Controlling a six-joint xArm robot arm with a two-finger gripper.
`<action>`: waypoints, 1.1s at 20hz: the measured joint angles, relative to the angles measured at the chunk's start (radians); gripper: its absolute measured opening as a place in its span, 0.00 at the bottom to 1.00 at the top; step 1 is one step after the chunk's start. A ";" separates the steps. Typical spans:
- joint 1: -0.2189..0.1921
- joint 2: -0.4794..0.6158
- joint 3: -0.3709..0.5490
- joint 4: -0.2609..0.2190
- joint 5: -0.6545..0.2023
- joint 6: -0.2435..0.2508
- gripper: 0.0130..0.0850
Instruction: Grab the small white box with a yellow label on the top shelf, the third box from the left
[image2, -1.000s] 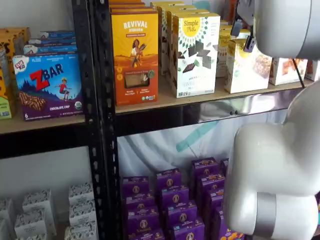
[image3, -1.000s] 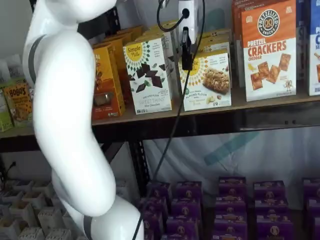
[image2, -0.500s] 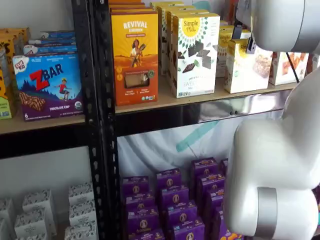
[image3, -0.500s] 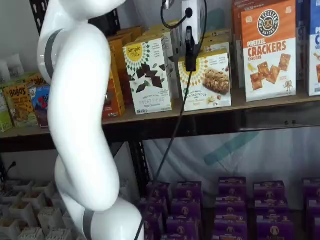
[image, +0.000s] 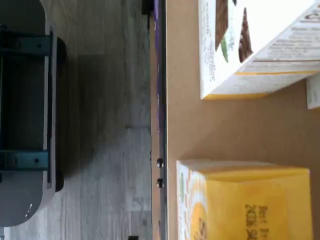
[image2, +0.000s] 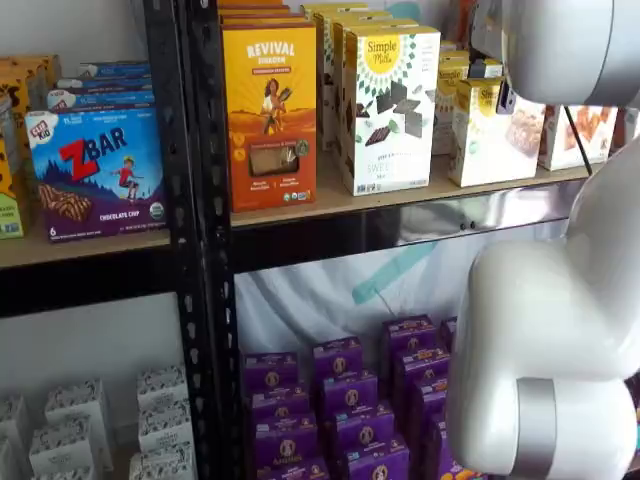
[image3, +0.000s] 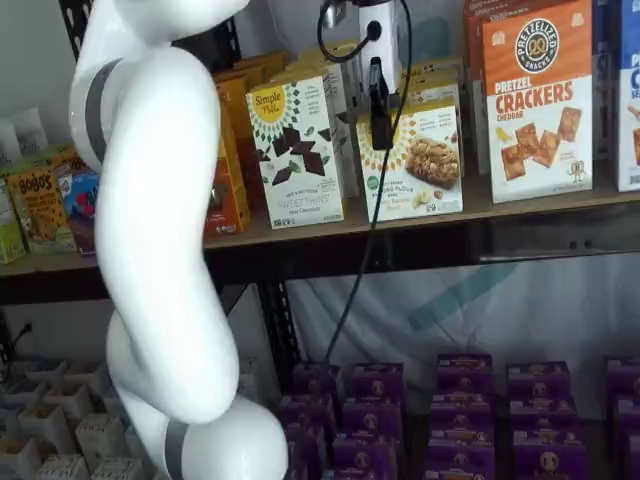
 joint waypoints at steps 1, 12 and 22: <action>0.001 -0.005 0.006 0.000 -0.002 0.001 1.00; 0.010 -0.055 0.068 -0.012 -0.038 0.007 0.94; 0.011 -0.065 0.082 -0.010 -0.063 0.007 0.67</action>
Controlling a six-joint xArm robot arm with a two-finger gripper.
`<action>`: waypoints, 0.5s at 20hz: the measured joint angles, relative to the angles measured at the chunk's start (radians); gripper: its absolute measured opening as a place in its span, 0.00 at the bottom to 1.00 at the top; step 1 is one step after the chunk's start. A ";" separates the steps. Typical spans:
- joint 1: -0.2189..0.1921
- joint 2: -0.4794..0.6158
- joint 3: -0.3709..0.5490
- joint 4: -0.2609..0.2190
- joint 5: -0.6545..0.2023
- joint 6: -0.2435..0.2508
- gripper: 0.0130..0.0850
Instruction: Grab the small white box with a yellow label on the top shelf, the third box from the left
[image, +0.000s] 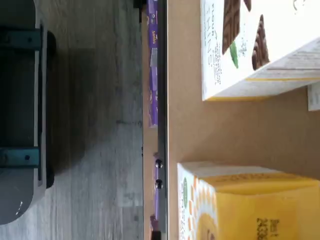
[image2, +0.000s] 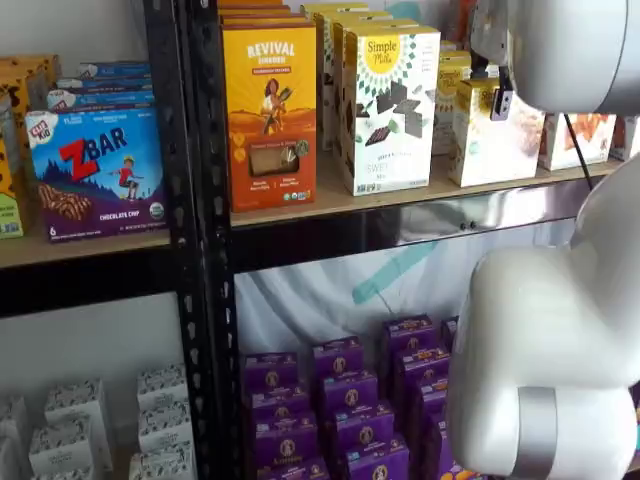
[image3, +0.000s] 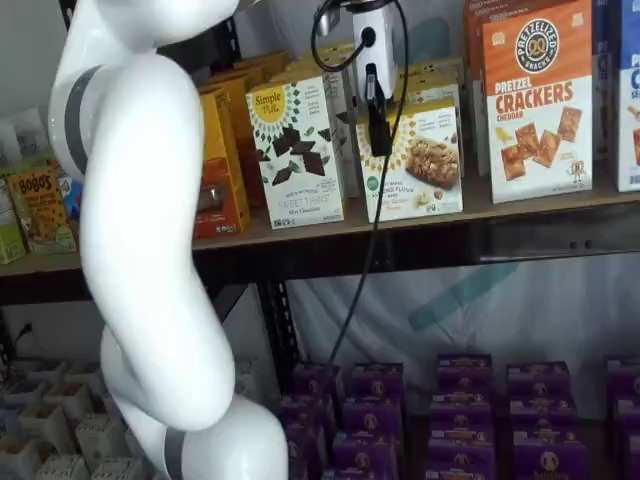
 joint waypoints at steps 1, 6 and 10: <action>0.000 -0.001 0.001 0.000 -0.002 0.000 0.67; 0.000 0.002 -0.003 0.005 0.000 0.001 0.61; 0.000 0.003 -0.004 0.004 0.001 0.001 0.50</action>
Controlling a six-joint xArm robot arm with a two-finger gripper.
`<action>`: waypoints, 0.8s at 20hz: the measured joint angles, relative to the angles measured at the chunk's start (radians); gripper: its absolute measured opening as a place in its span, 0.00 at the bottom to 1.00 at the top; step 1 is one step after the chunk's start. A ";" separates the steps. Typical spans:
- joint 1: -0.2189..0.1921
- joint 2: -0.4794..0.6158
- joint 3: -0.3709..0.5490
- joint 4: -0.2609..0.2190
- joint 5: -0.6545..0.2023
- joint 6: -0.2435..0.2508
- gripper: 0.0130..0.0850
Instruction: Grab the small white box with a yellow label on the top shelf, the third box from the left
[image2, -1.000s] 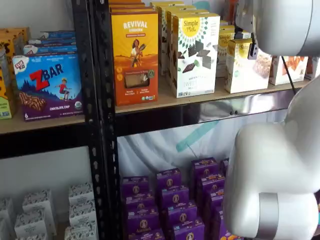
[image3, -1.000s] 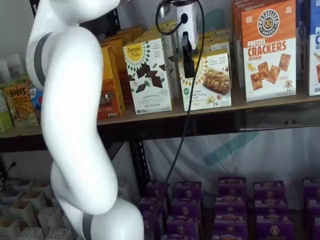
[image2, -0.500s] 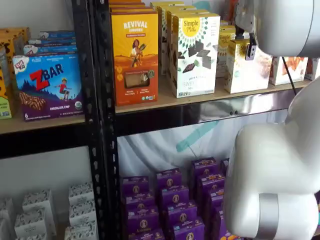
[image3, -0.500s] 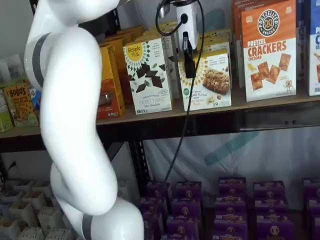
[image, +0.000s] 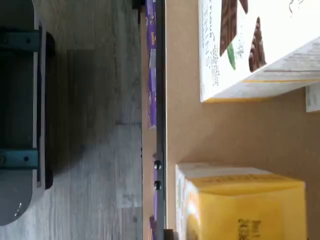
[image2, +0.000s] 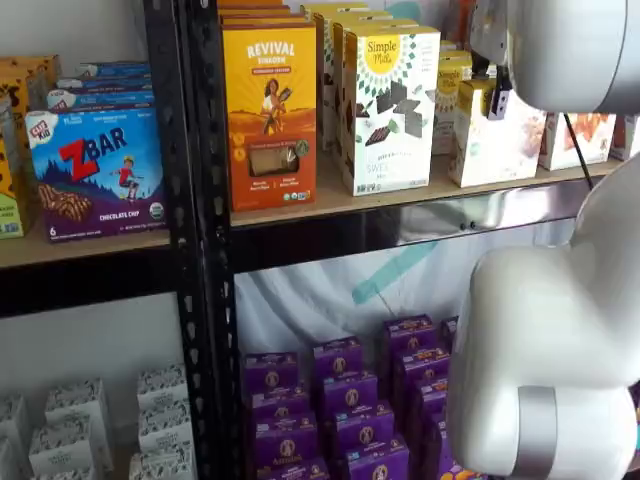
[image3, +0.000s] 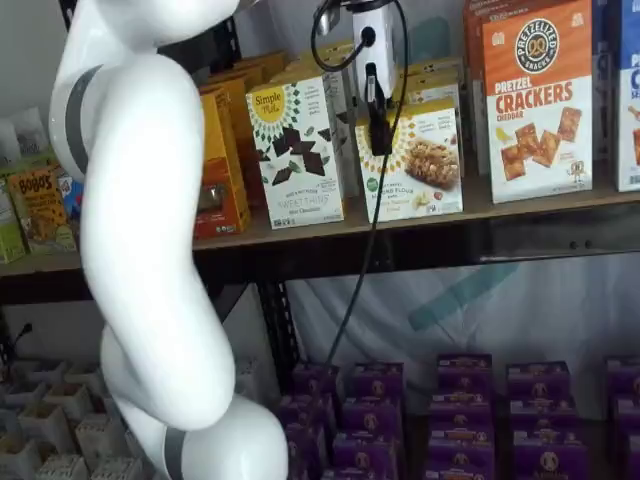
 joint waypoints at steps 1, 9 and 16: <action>0.000 0.000 0.000 0.001 0.000 0.000 0.50; -0.005 0.009 -0.015 0.003 0.010 -0.003 0.39; -0.007 0.011 -0.018 0.005 0.016 -0.005 0.33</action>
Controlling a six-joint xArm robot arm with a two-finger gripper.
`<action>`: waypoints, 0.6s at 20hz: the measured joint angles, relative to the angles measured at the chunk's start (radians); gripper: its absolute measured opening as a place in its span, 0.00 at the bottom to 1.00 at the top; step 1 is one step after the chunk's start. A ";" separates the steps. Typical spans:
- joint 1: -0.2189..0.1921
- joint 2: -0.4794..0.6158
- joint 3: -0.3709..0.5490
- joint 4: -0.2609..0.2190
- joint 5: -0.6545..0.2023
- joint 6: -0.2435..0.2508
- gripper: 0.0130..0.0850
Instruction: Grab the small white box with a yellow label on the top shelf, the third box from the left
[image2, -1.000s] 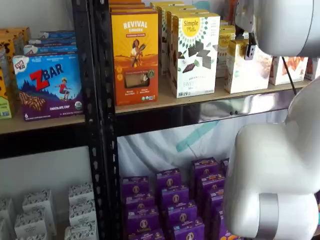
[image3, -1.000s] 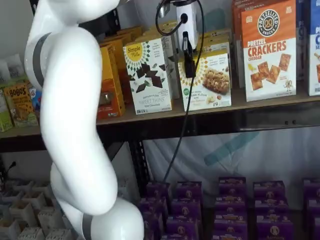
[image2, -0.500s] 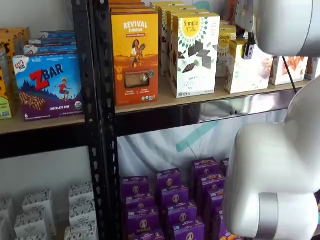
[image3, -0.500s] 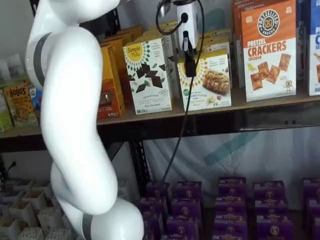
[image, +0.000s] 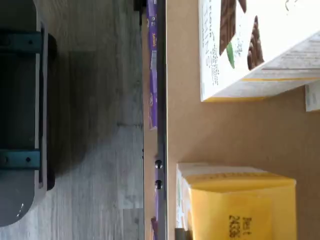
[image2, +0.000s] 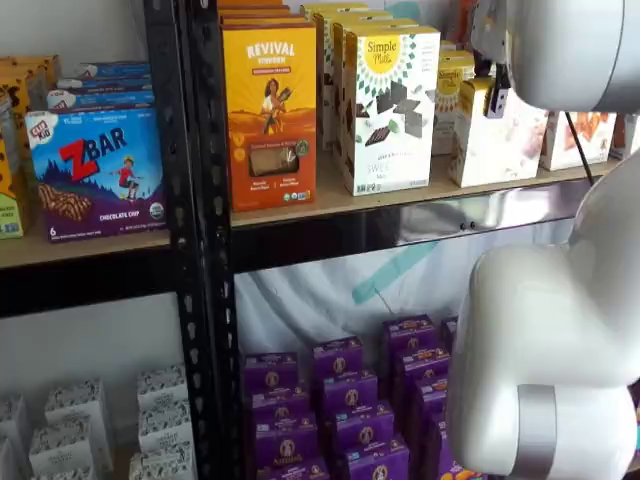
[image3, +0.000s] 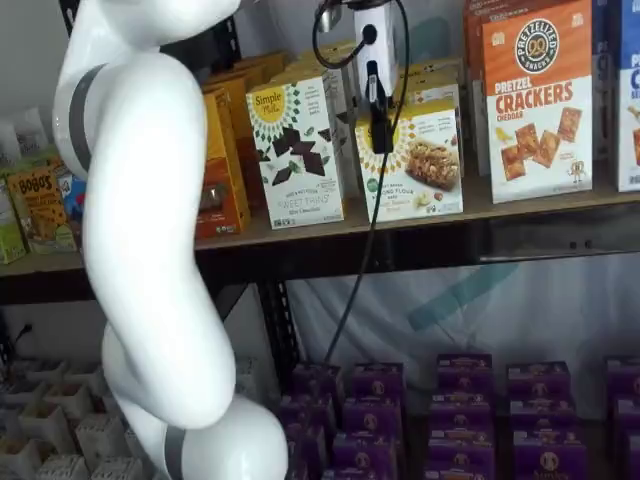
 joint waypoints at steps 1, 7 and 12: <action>-0.001 0.000 0.000 -0.001 0.001 -0.001 0.33; -0.005 0.000 -0.002 0.002 0.006 -0.004 0.28; -0.009 -0.003 -0.007 -0.002 0.020 -0.008 0.28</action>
